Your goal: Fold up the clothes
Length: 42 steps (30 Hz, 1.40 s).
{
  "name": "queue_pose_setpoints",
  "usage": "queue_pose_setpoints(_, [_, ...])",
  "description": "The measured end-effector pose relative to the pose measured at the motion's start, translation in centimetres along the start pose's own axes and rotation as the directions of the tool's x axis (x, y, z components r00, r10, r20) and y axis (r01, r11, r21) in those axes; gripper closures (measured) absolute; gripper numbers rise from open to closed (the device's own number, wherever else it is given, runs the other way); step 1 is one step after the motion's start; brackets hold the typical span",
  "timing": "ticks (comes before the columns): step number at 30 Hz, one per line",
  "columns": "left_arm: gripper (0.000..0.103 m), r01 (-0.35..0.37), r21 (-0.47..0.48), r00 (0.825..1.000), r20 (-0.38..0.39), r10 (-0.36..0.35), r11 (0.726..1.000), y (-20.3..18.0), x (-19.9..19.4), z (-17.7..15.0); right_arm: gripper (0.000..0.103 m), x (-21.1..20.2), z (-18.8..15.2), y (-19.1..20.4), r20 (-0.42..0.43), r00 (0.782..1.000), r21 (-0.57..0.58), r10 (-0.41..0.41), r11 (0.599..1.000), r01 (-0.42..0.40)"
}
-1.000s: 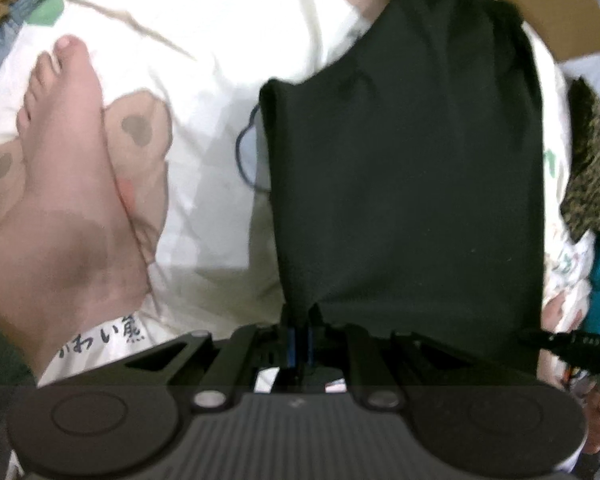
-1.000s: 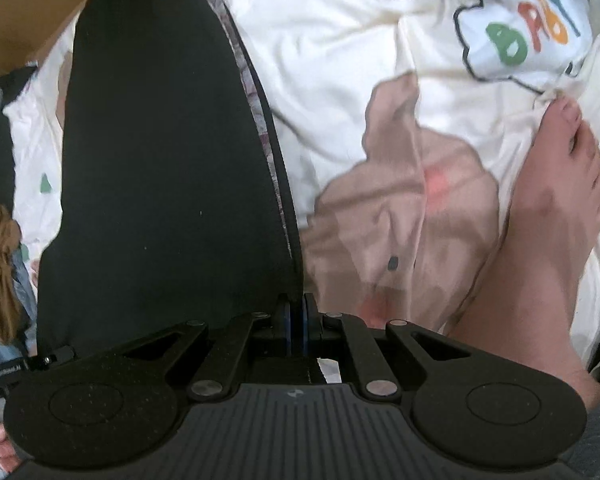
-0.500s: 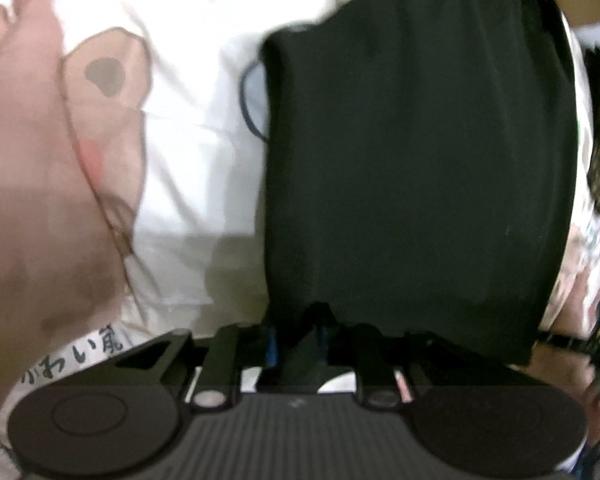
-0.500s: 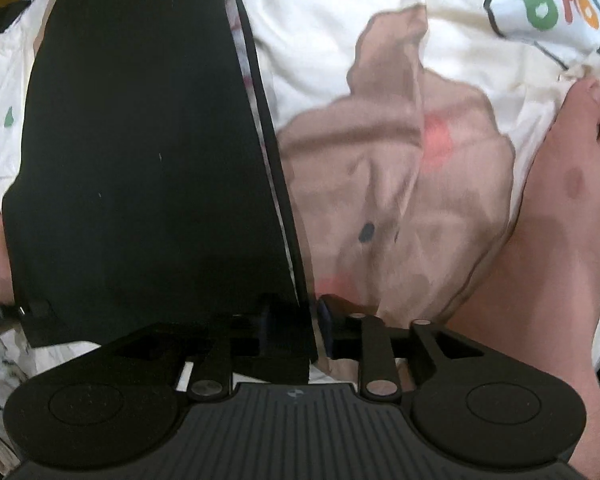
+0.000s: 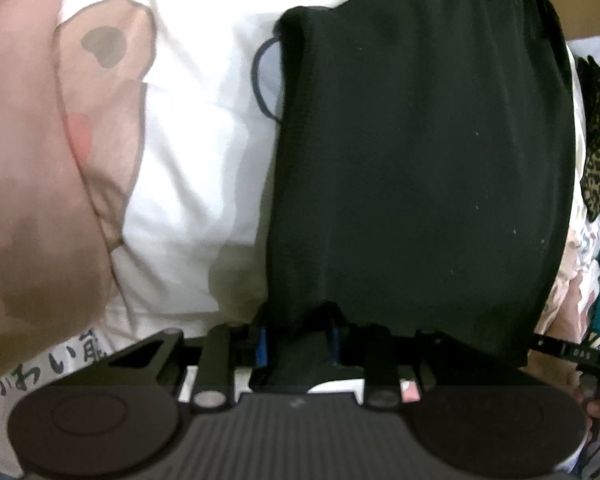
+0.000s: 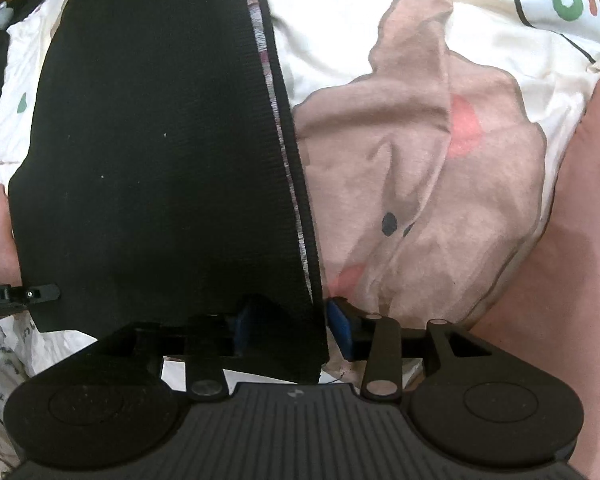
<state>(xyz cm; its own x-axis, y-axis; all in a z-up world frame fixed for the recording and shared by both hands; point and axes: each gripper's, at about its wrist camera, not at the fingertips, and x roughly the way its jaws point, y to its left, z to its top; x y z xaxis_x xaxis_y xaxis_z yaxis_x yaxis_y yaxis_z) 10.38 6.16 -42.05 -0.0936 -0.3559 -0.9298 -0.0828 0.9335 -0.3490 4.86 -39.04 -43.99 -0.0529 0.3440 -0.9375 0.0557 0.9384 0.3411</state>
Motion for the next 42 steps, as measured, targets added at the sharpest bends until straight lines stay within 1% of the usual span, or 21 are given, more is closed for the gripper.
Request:
queue_pose_setpoints(2, [0.072,-0.006,0.013,1.000,0.015,0.005,1.000,-0.1,0.0,-0.2,0.049,0.1,0.0,0.2,0.003,1.000,-0.007,0.002,1.000,-0.002])
queue_pose_setpoints(3, [0.074,-0.009,0.025,1.000,0.021,0.008,1.000,-0.3,0.0,-0.3,0.049,0.1,-0.1,0.3,0.004,1.000,-0.015,0.003,1.000,-0.003])
queue_pose_setpoints(4, [0.080,-0.012,0.027,1.000,0.022,0.011,1.000,-0.3,-0.1,-0.4,0.056,0.1,-0.1,0.4,0.000,1.000,-0.020,-0.001,1.000,0.001])
queue_pose_setpoints(5, [0.088,-0.017,0.020,1.000,0.015,0.016,1.000,-0.2,-0.1,-0.4,0.073,0.0,0.0,0.3,-0.008,1.000,-0.019,-0.017,1.000,0.016])
queue_pose_setpoints(6, [0.097,-0.013,0.013,1.000,0.010,0.013,1.000,-0.2,-0.2,-0.3,0.085,-0.1,0.1,0.2,-0.016,0.999,-0.019,-0.032,0.999,0.032])
queue_pose_setpoints(7, [0.097,-0.009,0.007,1.000,0.005,0.009,1.000,-0.2,-0.3,-0.3,0.095,-0.1,0.2,0.1,-0.023,0.999,-0.016,-0.042,0.999,0.042])
queue_pose_setpoints(8, [0.098,-0.022,0.023,1.000,0.006,0.021,0.999,-0.6,-0.4,-0.4,0.099,-0.3,0.2,0.0,-0.025,0.999,0.000,-0.025,1.000,0.025])
queue_pose_setpoints(9, [0.098,-0.032,0.042,0.999,0.006,0.031,0.999,-0.9,-0.6,-0.5,0.100,-0.5,0.2,0.0,-0.026,1.000,0.009,-0.014,1.000,0.014])
queue_pose_setpoints(10, [0.098,-0.041,0.061,0.999,0.007,0.041,0.997,-1.3,-0.8,-0.6,0.100,-0.6,0.1,0.4,-0.020,0.999,-0.012,-0.029,1.000,0.029])
queue_pose_setpoints(13, [0.098,-0.050,0.055,0.999,0.001,0.050,0.997,-1.4,-1.5,-0.8,0.101,-0.8,-0.4,1.3,-0.009,0.998,-0.027,-0.055,0.998,0.055])
queue_pose_setpoints(20, [0.098,-0.066,0.070,0.998,-0.011,0.067,0.995,-2.2,-3.3,-1.1,0.102,-2.5,-0.6,2.1,-0.030,0.998,-0.020,-0.060,0.998,0.060])
queue_pose_setpoints(22, [0.098,-0.063,0.045,0.998,-0.016,0.064,0.997,-2.2,-3.8,-1.4,0.102,-3.3,-0.9,2.3,-0.031,0.998,-0.012,-0.055,0.998,0.055])
queue_pose_setpoints(25, [0.098,-0.084,0.081,0.995,-0.047,0.088,0.993,-2.9,-4.2,-1.8,0.102,-4.2,-1.5,2.6,-0.034,0.998,0.012,-0.059,0.998,0.059])
queue_pose_setpoints(28, [0.098,-0.101,0.073,0.991,-0.077,0.106,0.992,-2.9,-4.5,-2.4,0.102,-4.5,-2.4,2.9,-0.055,0.995,0.024,-0.079,0.996,0.080])
queue_pose_setpoints(30, [0.098,-0.117,0.043,0.986,-0.112,0.121,0.992,-2.4,-4.4,-2.9,0.102,-4.5,-3.1,3.1,-0.078,0.993,0.036,-0.093,0.995,0.096])
queue_pose_setpoints(31, [0.098,-0.126,0.027,0.983,-0.129,0.128,0.992,-2.2,-4.4,-3.2,0.102,-4.5,-3.5,3.2,-0.092,0.991,0.043,-0.101,0.994,0.105])
queue_pose_setpoints(34, [0.098,-0.168,0.035,0.970,-0.173,0.171,0.985,-2.0,-4.0,-4.1,0.102,-4.2,-4.8,3.4,-0.138,0.983,0.063,-0.118,0.990,0.127])
queue_pose_setpoints(36, [0.098,-0.187,0.023,0.963,-0.194,0.188,0.982,-1.9,-3.9,-4.7,0.102,-4.1,-5.7,3.6,-0.169,0.978,0.074,-0.126,0.987,0.140])
queue_pose_setpoints(39, [0.098,-0.196,0.013,0.958,-0.210,0.194,0.980,-2.0,-4.3,-5.3,0.102,-4.3,-6.5,3.9,-0.195,0.972,0.073,-0.127,0.987,0.144])
queue_pose_setpoints(42, [0.098,-0.174,-0.001,0.965,-0.198,0.171,0.985,-2.1,-5.6,-5.6,0.102,-5.4,-6.9,4.0,-0.187,0.975,0.088,-0.121,0.986,0.139])
